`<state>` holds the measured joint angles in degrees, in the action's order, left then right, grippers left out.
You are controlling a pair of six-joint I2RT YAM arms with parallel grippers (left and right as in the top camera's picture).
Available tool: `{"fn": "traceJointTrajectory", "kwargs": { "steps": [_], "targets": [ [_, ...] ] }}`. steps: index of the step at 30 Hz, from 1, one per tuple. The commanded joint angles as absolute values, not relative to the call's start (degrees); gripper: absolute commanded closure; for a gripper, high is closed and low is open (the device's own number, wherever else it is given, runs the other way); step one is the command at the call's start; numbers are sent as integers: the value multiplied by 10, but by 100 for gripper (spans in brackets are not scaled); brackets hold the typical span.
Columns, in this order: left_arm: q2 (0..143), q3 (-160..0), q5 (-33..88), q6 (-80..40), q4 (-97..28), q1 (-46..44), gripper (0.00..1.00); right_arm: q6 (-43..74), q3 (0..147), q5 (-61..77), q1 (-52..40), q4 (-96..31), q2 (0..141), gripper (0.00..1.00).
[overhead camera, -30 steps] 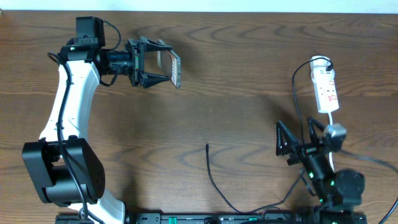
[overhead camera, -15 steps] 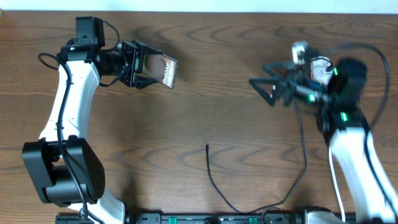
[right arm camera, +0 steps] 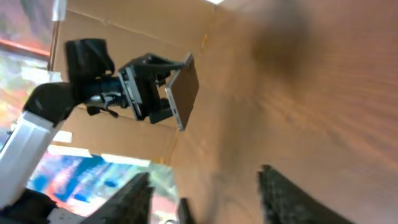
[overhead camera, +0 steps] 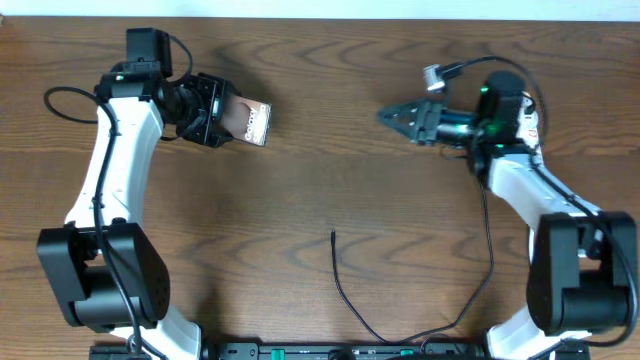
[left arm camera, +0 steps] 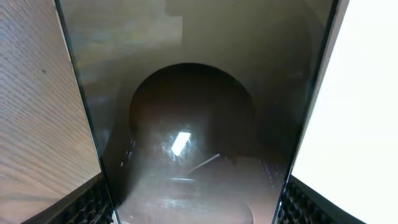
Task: Plug charger to phone and switch on socket
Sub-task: 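Move the right gripper toward the phone held by the left gripper, then close the right gripper on the phone's side edge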
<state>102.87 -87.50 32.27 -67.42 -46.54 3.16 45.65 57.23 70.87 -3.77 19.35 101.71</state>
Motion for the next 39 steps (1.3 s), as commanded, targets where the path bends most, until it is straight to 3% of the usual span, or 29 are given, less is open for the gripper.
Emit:
{"fn": "traceJointTrajectory", "kwargs": {
  "steps": [1,5,16,39],
  "targets": [
    [1012,-891,285,-691,-466,18,93,484,582,704,-74,202,1023,41],
    [1013,-891,263,-719,-466,7,92,484,582,699,-114,230,1023,31],
    [1016,-890,265,-780,-466,-44,93,436,582,611,-213,248,1023,41],
    [1016,-890,265,-825,-464,-121,93,395,582,562,-226,211,1023,38]
  ]
}}
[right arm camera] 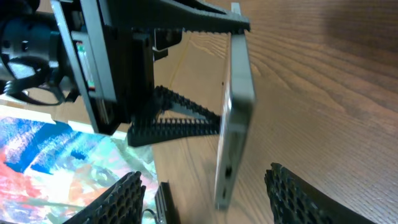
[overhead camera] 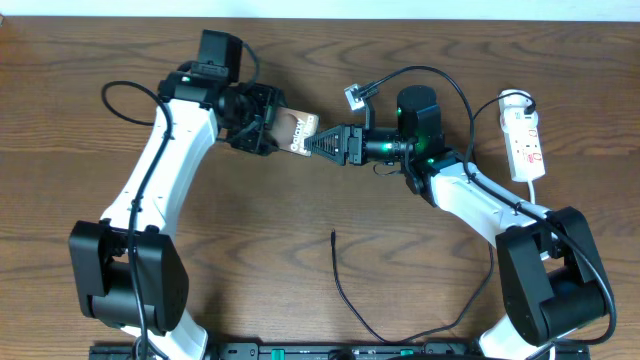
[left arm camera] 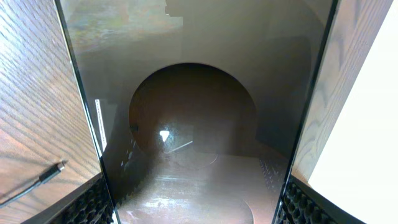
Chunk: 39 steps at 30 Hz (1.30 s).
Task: Plug charger to phone and switch on socket
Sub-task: 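Close the right gripper on the phone's side edge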
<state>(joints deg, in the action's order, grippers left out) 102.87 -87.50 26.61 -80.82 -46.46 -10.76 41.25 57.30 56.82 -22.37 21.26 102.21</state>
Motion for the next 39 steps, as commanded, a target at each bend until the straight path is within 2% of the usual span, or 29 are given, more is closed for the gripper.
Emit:
{"fn": "traceJointTrajectory", "kwargs": {
  "steps": [1,14,28,33,39],
  "targets": [
    [1016,-890,265,-829,-464,-124,93,395,582,558,-226,209,1023,38],
    [1016,-890,265,-878,-461,-155,92,397,582,509,-229,188,1023,46],
    [1016,-890,265,-878,-460,-172,92,407,582,445,-259,177,1023,48],
    [1016,-890,265,-878,-460,-176,92,407,582,445,-259,177,1023,55],
    [1016,-890,265,-878,-460,-182,92,416,582,436,-259,177,1023,57]
  ]
}}
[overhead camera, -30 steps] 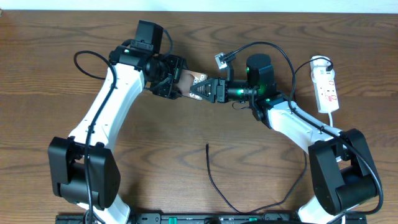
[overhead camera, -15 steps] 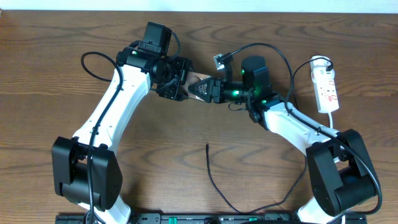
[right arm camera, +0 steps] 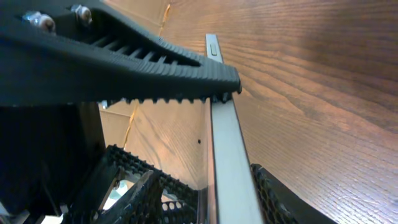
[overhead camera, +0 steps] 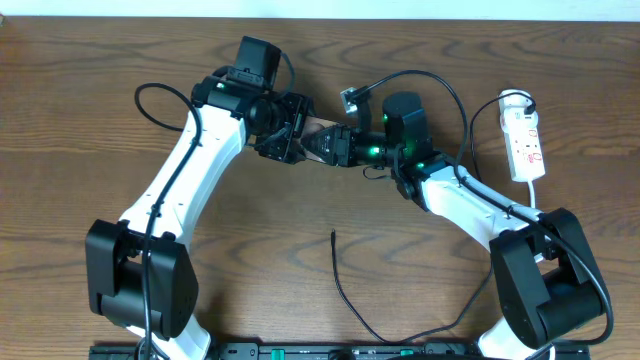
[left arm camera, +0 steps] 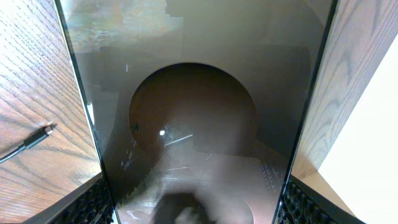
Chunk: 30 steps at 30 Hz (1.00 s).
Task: Plug charger to phone and switch on socket
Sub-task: 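Close the right gripper on the phone's side edge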
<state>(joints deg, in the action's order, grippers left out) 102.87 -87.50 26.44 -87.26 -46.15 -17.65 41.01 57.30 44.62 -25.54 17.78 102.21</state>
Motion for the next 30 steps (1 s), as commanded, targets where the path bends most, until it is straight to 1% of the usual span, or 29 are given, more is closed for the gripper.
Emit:
{"fn": "traceJointTrajectory", "kwargs": {
  "steps": [1,9,13,20,24,30],
  "targets": [
    [1016,-890,265,-878,-460,-182,93,417,582,436,-259,177,1023,59],
    [1016,-890,265,-878,-459,-191,93,418,582,430,-259,177,1023,63],
    [1016,-890,265,-878,-459,-191,93,418,582,430,-259,177,1023,68],
    [1016,-890,265,-878,-458,-197,93,422,582,428,-259,173,1023,73],
    [1016,-890,265,-878,-457,-199,93,422,582,428,-259,173,1023,80],
    [1016,-890,265,-878,-457,-200,93,424,582,428,-259,173,1023,85]
  ]
}}
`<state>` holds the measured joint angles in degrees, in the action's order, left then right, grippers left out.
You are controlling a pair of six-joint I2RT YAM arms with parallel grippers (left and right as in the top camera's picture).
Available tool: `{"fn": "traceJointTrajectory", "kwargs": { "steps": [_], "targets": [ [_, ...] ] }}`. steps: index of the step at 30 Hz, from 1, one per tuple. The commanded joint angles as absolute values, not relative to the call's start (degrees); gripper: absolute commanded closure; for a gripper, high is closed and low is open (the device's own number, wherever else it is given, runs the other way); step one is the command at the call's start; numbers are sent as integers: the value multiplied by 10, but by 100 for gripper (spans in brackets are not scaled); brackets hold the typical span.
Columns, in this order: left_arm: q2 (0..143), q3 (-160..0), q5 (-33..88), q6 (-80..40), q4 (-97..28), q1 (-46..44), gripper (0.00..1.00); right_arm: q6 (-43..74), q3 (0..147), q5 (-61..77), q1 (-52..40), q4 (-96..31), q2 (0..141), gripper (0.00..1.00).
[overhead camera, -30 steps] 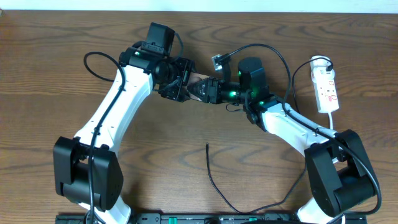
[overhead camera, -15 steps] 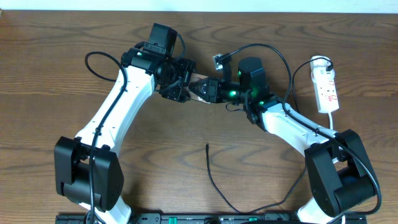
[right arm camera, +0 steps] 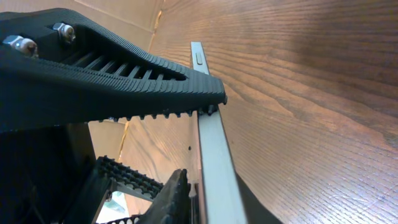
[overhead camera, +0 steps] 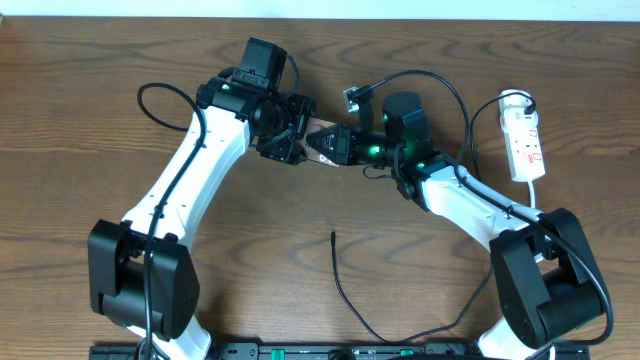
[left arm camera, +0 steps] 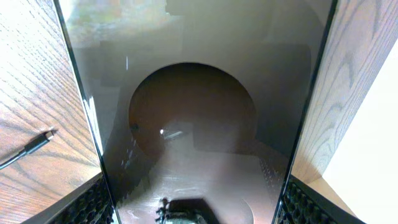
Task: Plug charger to phone and switch on socket
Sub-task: 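Close the right gripper on the phone's side edge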
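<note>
The phone [overhead camera: 319, 130] is held off the table at the back centre, its dark glass [left arm camera: 196, 93] filling the left wrist view. My left gripper [overhead camera: 303, 137] is shut on its long edges, with ribbed pads [left arm camera: 93, 205] at both sides. My right gripper [overhead camera: 333, 146] meets it from the right. In the right wrist view the phone is edge-on [right arm camera: 208, 143], with my right gripper [right arm camera: 211, 205] shut across its two faces. The black charger cable lies loose, its plug end [overhead camera: 333, 236] on the table. The white power strip [overhead camera: 524, 135] lies at the right.
The charger cable [overhead camera: 350, 305] runs from its plug end down to the front edge. Its tip also shows beside the phone as a cable tip [left arm camera: 34, 144]. Bare wood table [overhead camera: 250, 250] lies between the arms. The power strip's own cord loops behind my right arm.
My right gripper's fingers, which stood wide on either side of the phone's edge, have come together against its faces. Both arms stay where they were, and my left gripper keeps its hold.
My left gripper held the phone at the back left while my right gripper was open far off to the right. Then both had come to the centre, fingertips near the phone. Then the right fingers straddled the phone, and now they are shut on it.
</note>
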<state>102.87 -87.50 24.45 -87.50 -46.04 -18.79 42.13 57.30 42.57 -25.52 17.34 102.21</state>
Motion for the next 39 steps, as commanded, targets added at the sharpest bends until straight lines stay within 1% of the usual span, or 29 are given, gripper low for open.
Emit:
{"fn": "traceJointTrajectory", "kwargs": {
  "steps": [1,5,13,14,17,18,20,21,23,26,28,35,39],
  "targets": [
    [1016,-890,265,-878,-457,-200,93,424,582,428,-259,173,1023,86],
    [1016,-890,265,-878,-457,-200,92,424,582,428,-259,173,1023,88],
    [1016,-890,265,-878,-457,-200,92,424,582,428,-259,173,1023,98],
    [1016,-890,265,-878,-457,-200,88,424,582,428,-259,173,1023,99],
    [1016,-890,265,-878,-457,-200,85,424,582,428,-259,173,1023,99],
    [1016,-890,265,-878,-457,-200,83,424,582,428,-259,173,1023,99],
    [1016,-890,265,-878,-457,-200,73,424,582,428,-259,173,1023,99],
    [1016,-890,265,-878,-457,-200,64,424,582,428,-259,173,1023,99],
    [1016,-890,264,-877,-458,-200,50,424,582,428,-259,173,1023,99],
    [1016,-890,263,-877,-458,-200,22,424,582,428,-259,173,1023,99],
    [1016,-890,263,-877,-458,-199,12,424,582,427,-258,173,1023,99],
    [1016,-890,267,-860,-458,-194,10,424,582,428,-243,169,1023,99],
    [1016,-890,303,-844,-458,-178,10,424,582,427,-228,164,1023,99]
  ]
}}
